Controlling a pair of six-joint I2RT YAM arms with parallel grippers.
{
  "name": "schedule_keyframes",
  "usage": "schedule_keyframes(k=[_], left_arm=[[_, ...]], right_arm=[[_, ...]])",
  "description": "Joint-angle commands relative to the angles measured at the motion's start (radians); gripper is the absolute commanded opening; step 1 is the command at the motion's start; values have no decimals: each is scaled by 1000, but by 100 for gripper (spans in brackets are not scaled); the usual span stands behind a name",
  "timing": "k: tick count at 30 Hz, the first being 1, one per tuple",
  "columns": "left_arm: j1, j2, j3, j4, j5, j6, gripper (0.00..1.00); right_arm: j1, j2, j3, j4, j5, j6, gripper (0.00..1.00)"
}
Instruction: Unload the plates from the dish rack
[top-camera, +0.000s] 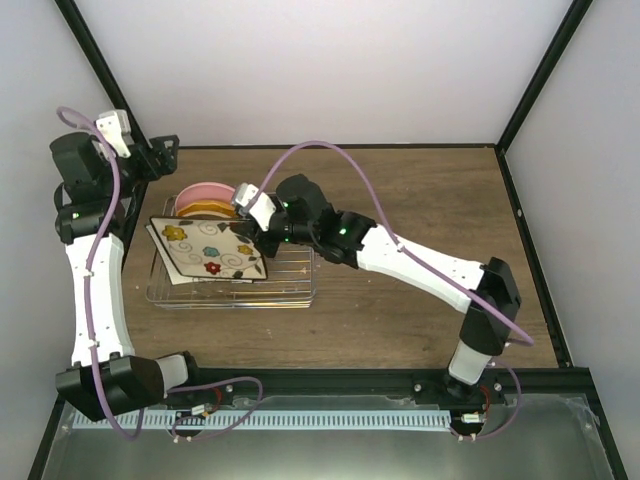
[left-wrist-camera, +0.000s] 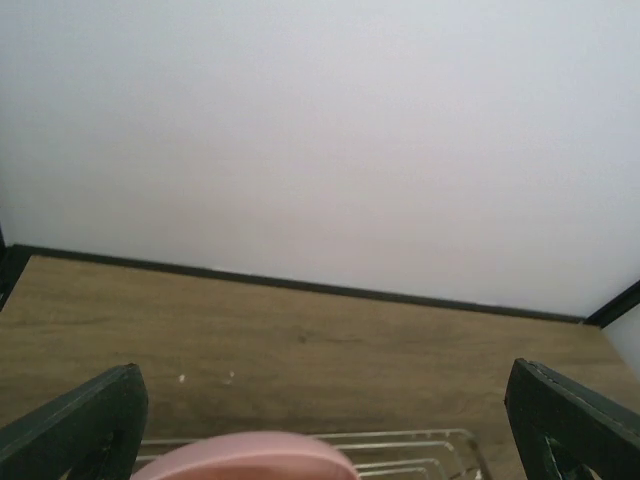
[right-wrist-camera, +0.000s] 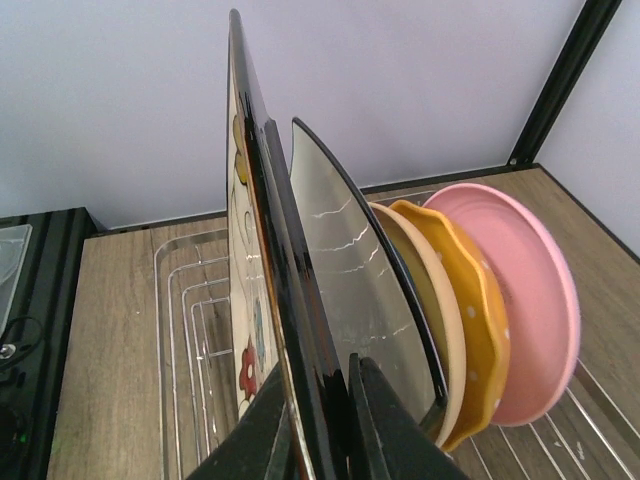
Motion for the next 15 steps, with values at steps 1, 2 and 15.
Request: schedule_keyframes(k=[1,2,15], left_arm=[[4,14,69,75,45,-88,100],[4,16,81,85,48,-103,100],[5,21,203,302,42,-254,100]], right_arm=[[-4,-133,43,93,-4,19,1],[-9,-150,43,82,-8,30,1],[-233,-309,62,118,-88,290,1]])
